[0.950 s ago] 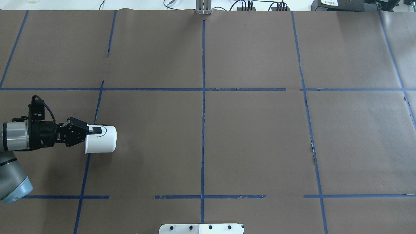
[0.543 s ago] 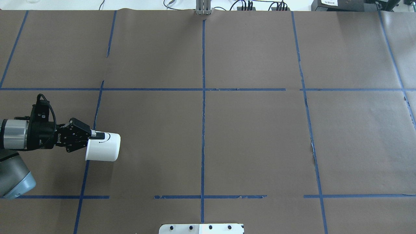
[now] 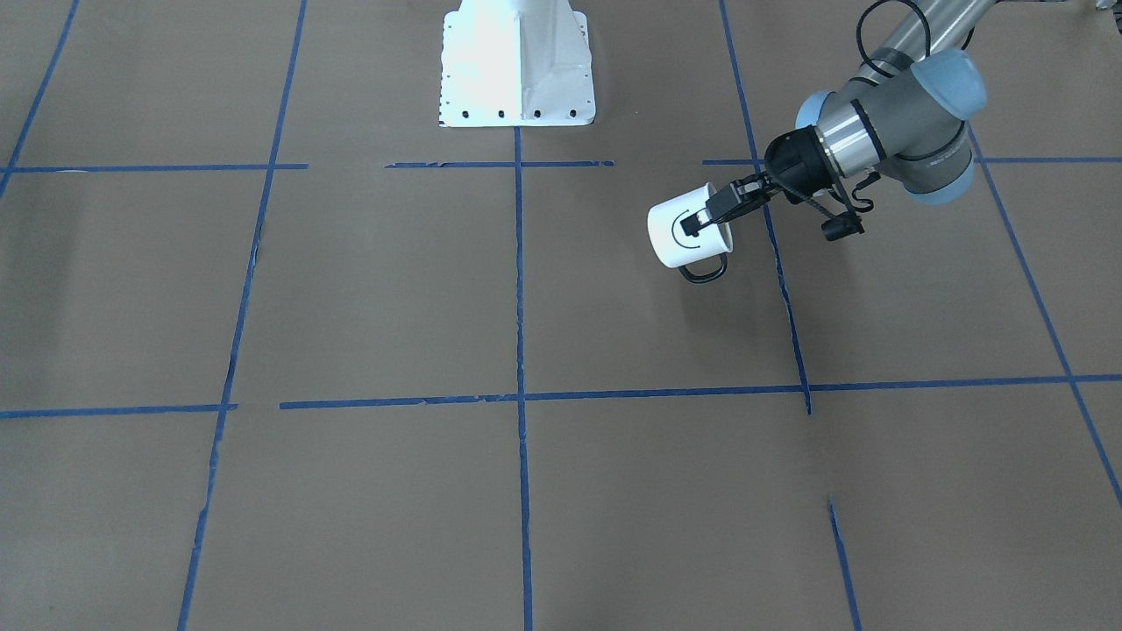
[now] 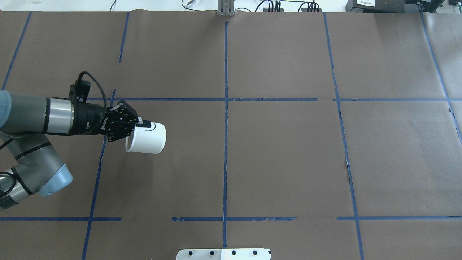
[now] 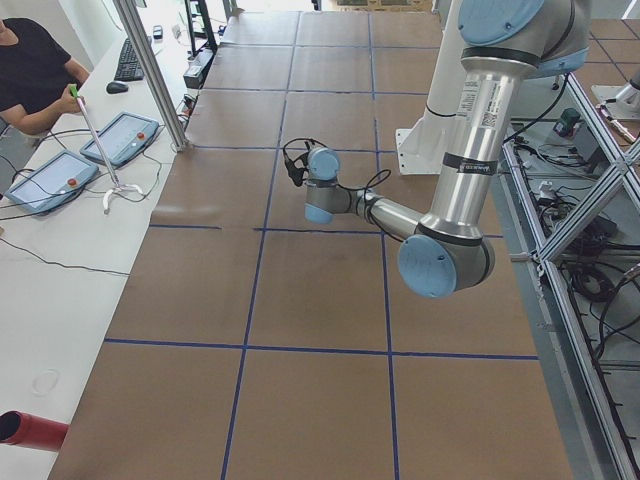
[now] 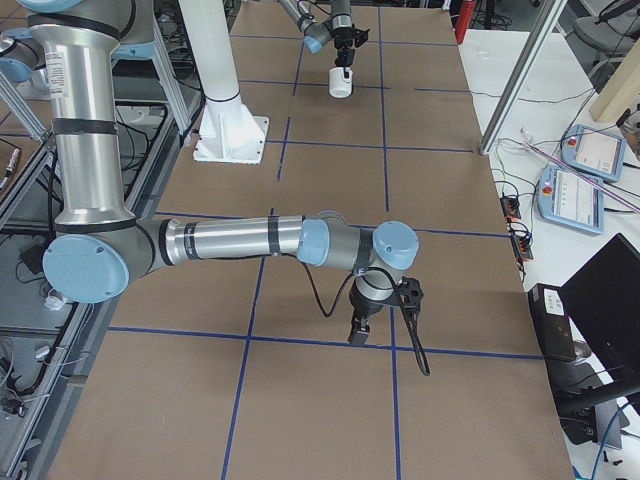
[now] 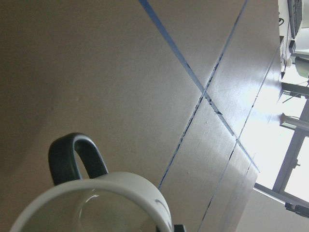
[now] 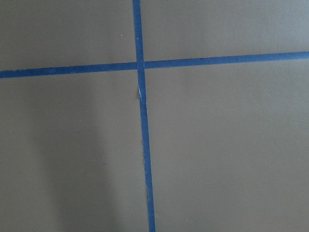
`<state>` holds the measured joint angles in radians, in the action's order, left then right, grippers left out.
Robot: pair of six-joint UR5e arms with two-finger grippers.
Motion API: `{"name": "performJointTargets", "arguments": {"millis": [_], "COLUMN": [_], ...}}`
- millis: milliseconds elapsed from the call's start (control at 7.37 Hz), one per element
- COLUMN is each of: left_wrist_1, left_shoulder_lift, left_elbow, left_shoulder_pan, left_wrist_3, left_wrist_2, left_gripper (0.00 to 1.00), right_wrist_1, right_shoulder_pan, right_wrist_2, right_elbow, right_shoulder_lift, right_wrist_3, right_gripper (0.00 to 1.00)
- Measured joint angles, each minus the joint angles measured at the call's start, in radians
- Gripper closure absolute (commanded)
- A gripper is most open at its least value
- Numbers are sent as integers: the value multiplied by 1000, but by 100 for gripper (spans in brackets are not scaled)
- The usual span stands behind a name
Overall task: Flip mug
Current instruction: 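Lift the mug with the left gripper and carry it toward the table center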
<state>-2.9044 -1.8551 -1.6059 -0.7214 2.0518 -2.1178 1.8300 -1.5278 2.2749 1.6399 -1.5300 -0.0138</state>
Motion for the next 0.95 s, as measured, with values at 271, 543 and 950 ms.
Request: {"name": "performJointTargets", "arguments": {"millis": [271,543,950], "left_wrist_1": [283,588,948], "left_shoulder_lift": [-116,-251,-408], "left_elbow": [-49,-73,-74], "left_shoulder_pan": [1,7,71], "left_wrist_3": [-150,-332,-571], "left_wrist_2": [29,71,204], "left_gripper": [100,100,100], "right_wrist_1": [0,0,0], "right_shoulder_pan": [0,0,0], "right_wrist_2": [0,0,0], "right_elbow": [0,0,1], "right_shoulder_lift": [1,0,0], "right_wrist_3": [0,0,0], "right_gripper": [0,0,0]}}
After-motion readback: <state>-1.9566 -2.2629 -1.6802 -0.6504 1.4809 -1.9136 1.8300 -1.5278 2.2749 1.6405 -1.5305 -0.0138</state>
